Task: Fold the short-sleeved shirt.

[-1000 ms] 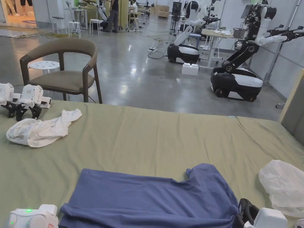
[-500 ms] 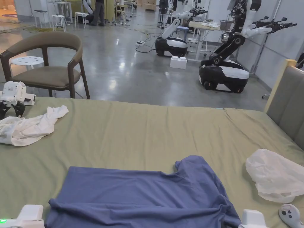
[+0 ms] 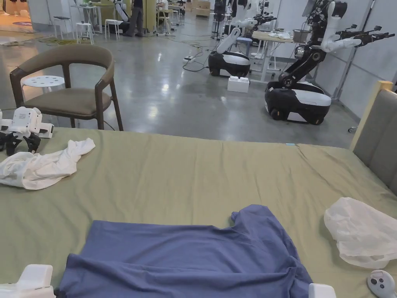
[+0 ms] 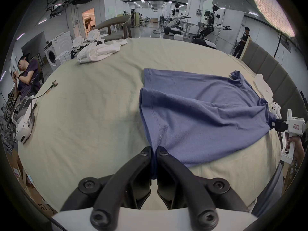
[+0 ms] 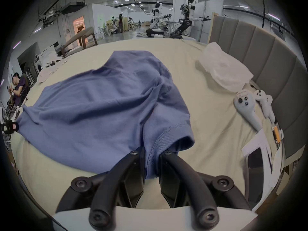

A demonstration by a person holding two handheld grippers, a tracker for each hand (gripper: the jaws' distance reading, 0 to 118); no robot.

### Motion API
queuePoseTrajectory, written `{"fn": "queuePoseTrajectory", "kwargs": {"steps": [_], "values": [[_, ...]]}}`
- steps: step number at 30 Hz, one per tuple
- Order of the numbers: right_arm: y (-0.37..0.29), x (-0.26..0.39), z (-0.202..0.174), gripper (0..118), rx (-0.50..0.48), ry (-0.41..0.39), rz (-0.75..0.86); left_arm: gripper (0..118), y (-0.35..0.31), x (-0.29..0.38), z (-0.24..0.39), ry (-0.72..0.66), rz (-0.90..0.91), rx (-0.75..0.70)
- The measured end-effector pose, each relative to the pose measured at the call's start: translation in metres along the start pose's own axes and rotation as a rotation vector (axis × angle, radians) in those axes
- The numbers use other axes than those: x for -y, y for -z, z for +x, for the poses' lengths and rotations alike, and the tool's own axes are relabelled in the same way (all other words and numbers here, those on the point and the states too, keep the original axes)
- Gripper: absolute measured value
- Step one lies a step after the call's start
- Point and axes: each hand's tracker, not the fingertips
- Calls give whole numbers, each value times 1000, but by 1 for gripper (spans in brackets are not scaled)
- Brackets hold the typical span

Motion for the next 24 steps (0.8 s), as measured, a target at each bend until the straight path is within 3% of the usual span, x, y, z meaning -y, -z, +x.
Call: {"fn": "queuePoseTrajectory", "kwargs": {"steps": [6,13,20,24], "values": [[-63,-11,-1,13,9,-47,67,0,-39,-2,-3,0,54,-18],[-112,26,-2,13,17,-98,2,0,-73,44,-13,-11,33,12],[-95,92,-7,13,58,-99,-131,0,-51,112,-14,-10,-139,3],[-76,108,-7,14,67,-83,-149,0,-31,122,-12,8,-145,-17]]}}
